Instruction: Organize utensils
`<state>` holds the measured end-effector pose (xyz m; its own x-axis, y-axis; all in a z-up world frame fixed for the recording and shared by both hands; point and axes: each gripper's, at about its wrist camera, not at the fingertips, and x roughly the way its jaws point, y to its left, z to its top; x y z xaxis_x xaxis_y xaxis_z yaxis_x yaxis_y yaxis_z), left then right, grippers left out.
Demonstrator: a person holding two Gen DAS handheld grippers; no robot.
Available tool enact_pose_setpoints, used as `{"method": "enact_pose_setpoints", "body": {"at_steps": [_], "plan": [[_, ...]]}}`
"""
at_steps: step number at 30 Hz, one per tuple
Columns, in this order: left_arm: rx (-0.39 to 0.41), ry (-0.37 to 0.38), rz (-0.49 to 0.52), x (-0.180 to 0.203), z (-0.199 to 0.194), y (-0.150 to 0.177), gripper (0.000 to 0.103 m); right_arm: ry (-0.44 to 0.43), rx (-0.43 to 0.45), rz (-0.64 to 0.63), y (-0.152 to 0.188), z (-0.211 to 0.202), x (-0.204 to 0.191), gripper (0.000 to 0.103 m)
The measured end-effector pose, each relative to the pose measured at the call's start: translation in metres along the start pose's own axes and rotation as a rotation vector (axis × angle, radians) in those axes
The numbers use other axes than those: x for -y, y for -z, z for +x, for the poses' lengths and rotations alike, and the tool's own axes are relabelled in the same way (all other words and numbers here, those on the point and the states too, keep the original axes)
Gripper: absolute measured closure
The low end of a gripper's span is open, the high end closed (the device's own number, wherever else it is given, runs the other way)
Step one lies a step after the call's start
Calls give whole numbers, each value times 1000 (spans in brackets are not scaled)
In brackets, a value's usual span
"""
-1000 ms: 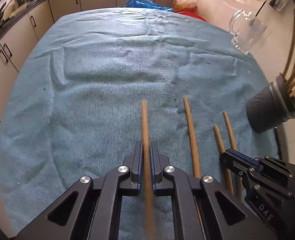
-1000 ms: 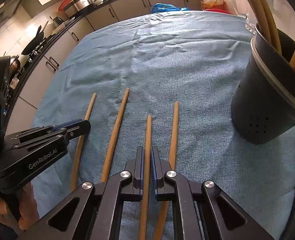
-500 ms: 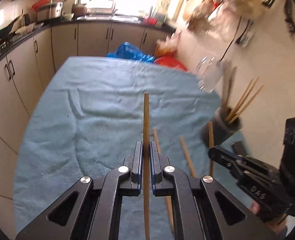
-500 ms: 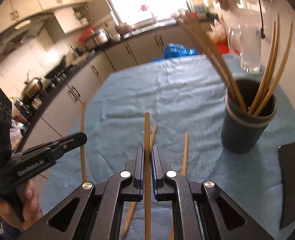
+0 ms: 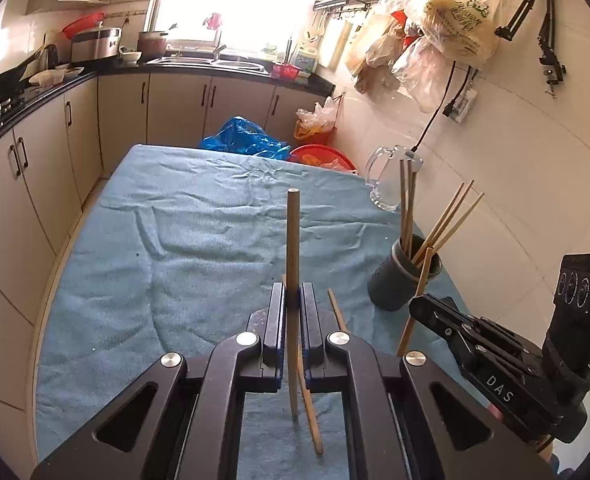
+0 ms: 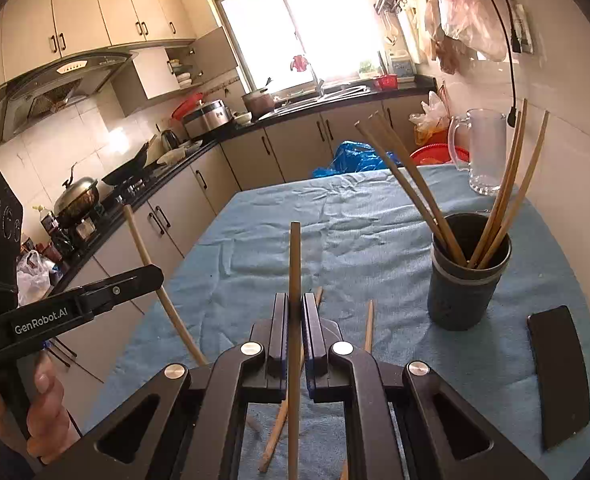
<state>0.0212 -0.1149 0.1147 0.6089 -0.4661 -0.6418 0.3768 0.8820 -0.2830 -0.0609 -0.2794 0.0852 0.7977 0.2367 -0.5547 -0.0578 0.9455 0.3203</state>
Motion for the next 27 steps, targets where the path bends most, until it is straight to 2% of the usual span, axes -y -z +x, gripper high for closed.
{"method": "enact_pose_setpoints", "body": {"at_steps": [27], "plan": [[24,40,17,16,-17,-4,97,5,59,24,-4,-29,6,96]]}}
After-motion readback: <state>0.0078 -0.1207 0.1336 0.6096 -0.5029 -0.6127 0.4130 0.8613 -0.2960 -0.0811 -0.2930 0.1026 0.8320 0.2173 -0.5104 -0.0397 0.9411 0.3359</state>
